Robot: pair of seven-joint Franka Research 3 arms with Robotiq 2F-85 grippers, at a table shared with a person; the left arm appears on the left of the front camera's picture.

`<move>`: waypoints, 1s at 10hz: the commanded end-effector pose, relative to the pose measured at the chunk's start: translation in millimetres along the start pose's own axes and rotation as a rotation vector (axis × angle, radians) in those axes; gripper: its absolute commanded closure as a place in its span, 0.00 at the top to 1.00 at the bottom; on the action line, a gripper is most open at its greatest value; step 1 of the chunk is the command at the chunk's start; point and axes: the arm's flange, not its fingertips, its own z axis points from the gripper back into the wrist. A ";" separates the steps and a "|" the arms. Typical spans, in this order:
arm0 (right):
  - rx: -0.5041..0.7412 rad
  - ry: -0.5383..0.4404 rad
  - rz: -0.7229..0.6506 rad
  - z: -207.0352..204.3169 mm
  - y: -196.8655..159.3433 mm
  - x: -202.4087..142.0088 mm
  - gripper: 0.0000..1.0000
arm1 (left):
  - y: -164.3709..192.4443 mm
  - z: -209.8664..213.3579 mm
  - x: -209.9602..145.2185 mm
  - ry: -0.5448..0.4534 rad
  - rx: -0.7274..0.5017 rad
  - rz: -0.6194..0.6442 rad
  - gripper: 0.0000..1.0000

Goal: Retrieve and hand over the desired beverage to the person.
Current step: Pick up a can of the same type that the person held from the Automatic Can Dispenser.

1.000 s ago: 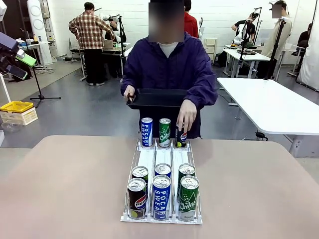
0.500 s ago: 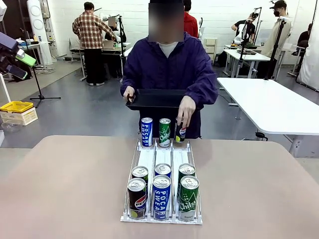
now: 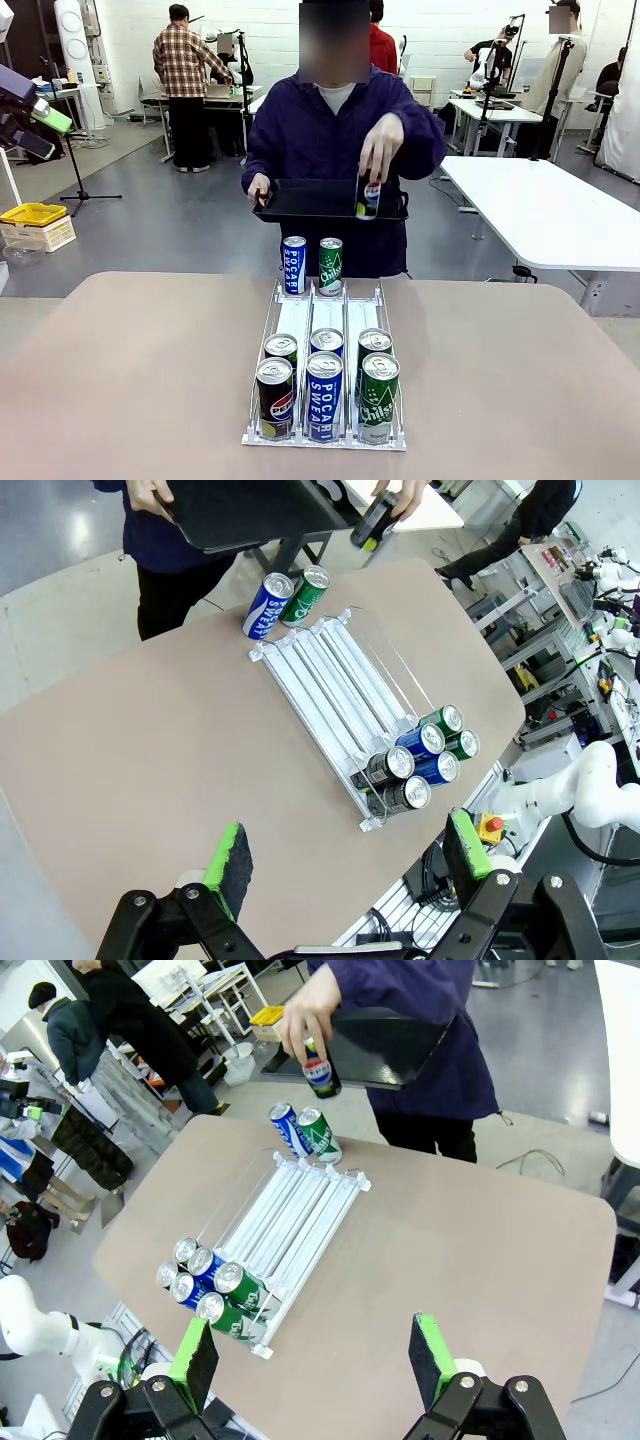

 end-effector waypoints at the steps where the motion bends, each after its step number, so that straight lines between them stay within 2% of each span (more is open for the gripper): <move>1: 0.030 -0.010 0.008 -3.2 -1.1 2.0 1.00 | 0.0 1.2 1.4 -0.005 -0.014 -0.011 1.00; 10: 0.030 -0.010 0.008 -3.2 -1.1 2.0 1.00 | 0.0 1.2 1.4 -0.005 -0.014 -0.011 1.00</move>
